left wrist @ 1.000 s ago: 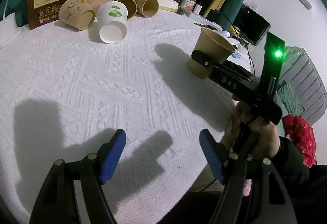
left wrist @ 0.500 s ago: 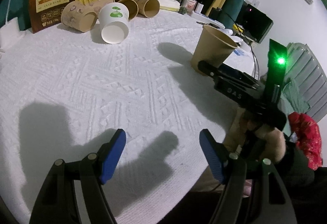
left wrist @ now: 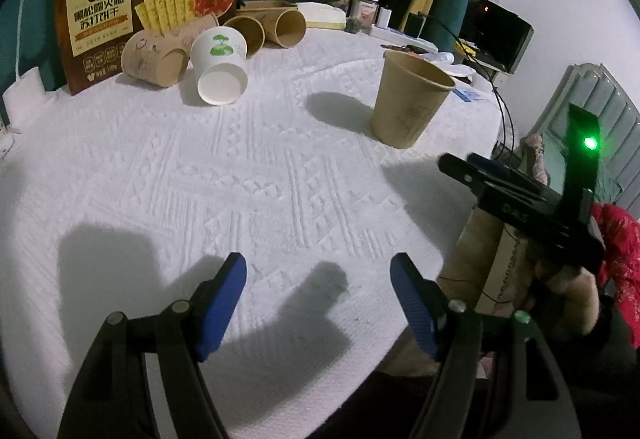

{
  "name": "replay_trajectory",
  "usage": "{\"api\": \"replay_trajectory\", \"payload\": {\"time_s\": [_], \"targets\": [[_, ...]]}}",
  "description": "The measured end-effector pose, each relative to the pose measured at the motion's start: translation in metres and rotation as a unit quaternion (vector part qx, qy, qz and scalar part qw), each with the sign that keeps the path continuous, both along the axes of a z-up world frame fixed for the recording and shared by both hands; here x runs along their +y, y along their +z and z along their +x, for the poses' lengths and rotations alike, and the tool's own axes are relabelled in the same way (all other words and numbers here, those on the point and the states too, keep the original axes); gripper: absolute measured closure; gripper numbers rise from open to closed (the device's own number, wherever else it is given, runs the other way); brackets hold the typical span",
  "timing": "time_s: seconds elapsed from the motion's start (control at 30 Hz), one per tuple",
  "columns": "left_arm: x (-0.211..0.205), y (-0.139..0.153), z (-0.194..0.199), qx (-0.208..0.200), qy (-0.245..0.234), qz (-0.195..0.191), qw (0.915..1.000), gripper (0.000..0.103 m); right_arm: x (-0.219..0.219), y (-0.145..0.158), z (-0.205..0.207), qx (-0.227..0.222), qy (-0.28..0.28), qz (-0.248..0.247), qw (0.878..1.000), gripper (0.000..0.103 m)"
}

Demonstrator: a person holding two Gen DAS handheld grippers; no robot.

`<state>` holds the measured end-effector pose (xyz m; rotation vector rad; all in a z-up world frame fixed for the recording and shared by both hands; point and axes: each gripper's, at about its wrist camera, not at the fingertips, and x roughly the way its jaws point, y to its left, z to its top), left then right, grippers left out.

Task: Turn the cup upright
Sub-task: 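Open the right gripper and withdraw it from the upright cup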

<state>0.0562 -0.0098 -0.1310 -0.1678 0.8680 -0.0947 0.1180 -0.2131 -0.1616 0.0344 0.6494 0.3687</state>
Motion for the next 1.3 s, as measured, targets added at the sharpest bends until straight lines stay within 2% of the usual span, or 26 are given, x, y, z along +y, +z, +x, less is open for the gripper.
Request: {"api": "replay_trajectory", "payload": {"time_s": [0.37, 0.63, 0.77, 0.9, 1.03, 1.2, 1.3], "targets": [[-0.012, 0.027, -0.007, -0.034, -0.012, 0.031, 0.9989, 0.029, -0.035, 0.03, -0.036, 0.025, -0.03, -0.019, 0.999, 0.042], [-0.026, 0.062, -0.008, -0.084, -0.027, 0.073, 0.9934, 0.029, -0.048, 0.07, -0.052, 0.001, -0.046, -0.018, 0.999, 0.041], [-0.03, 0.086, -0.011, -0.114, -0.038, 0.071, 0.9902, 0.029, -0.053, 0.096, -0.064, -0.025, -0.051, -0.014, 0.998, 0.039], [-0.033, 0.111, -0.015, -0.148, -0.039, 0.076, 0.9852, 0.029, -0.055, 0.124, -0.078, -0.058, -0.051, -0.014, 0.997, 0.037], [-0.038, 0.136, -0.023, -0.194, -0.034, 0.106, 0.9745, 0.028, -0.053, 0.148, -0.087, -0.088, -0.05, -0.023, 0.995, 0.036], [-0.032, 0.166, -0.034, -0.244, -0.026, 0.102, 0.9639, 0.019, -0.049, 0.18, -0.1, -0.123, -0.042, -0.024, 0.991, 0.034], [-0.028, 0.18, -0.043, -0.273, -0.017, 0.108, 0.9557, 0.015, -0.044, 0.198, -0.11, -0.15, -0.038, -0.023, 0.988, 0.027]]}}
